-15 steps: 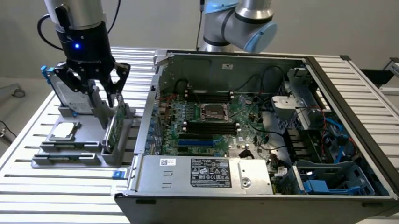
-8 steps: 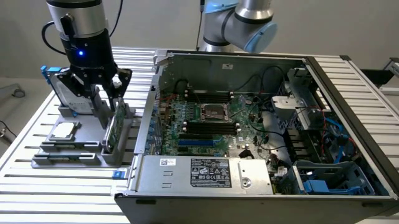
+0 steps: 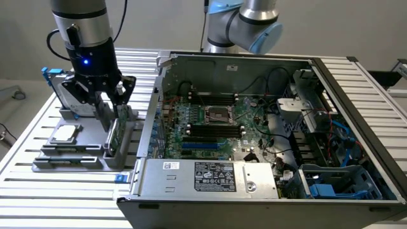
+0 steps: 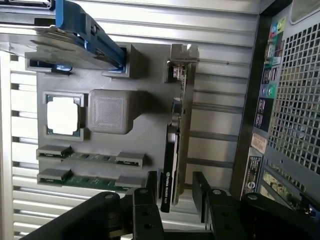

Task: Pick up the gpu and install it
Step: 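Pick up the gpu and move the gpu toward the slot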

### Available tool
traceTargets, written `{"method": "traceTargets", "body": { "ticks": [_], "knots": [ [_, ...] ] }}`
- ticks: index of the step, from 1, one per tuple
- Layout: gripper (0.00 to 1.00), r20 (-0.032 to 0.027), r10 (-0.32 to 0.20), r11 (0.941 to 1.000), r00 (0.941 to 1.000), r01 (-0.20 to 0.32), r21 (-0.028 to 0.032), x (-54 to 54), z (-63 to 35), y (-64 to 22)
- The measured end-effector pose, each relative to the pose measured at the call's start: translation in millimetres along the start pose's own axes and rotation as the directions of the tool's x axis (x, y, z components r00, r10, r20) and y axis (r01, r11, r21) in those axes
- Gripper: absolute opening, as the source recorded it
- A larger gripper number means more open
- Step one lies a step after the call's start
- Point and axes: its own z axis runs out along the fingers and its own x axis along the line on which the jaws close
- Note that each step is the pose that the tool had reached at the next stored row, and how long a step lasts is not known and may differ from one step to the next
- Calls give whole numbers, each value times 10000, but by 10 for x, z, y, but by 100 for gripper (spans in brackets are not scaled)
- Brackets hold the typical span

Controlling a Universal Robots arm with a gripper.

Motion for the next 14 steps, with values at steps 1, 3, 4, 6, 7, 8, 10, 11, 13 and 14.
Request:
{"method": "traceTargets", "body": {
  "ticks": [1, 3, 4, 6, 7, 8, 10, 11, 13, 14],
  "knots": [
    [42, 0, 4, 10000, 10000, -4, -1, -1, 18, 6],
    [42, -1, 22, 10000, 10000, -22, -1, -5, 53, 17],
    [42, -2, 49, 10000, 10000, -49, -3, -6, 71, 25],
    [42, -10, 157, 9999, 9999, -157, -9, -10, 107, 38],
    [42, -15, 224, 9997, 9997, -224, -13, -11, 125, 42],
    [42, -19, 297, 9996, 9996, -297, -17, -12, 142, 47],
    [42, -26, 429, 9991, 9991, -429, -25, -14, 178, 57],
    [42, -25, 479, 9988, 9988, -480, -27, -13, 194, 62],
    [42, -7, 564, 9984, 9984, -564, -30, -11, 219, 73],
    [42, 8, 605, 9982, 9982, -605, -32, -12, 230, 79]
  ]
}}
